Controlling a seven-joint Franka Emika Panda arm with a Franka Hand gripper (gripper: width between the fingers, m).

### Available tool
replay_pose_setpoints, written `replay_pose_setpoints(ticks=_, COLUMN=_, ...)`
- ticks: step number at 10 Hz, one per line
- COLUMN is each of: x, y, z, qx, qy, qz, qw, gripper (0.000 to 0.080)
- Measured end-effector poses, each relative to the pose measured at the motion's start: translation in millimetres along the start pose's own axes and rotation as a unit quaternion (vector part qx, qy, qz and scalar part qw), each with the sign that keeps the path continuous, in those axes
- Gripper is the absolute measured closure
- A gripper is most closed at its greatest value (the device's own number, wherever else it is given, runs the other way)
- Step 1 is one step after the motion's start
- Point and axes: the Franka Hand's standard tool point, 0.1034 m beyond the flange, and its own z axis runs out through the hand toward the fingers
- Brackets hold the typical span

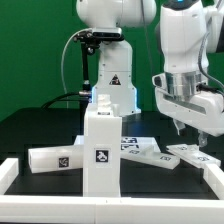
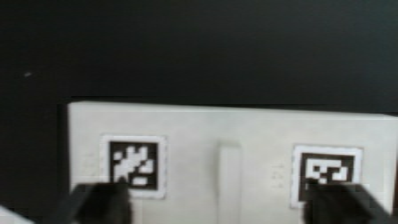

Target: Assemble cabinet

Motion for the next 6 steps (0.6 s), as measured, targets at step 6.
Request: replay_pose_setpoints(ticks=6, x=13.7, y=-8.4, z=-14.0, qx=-0.014, qy=0.008, qz=-0.069, qw=0.997, gripper=0.0002)
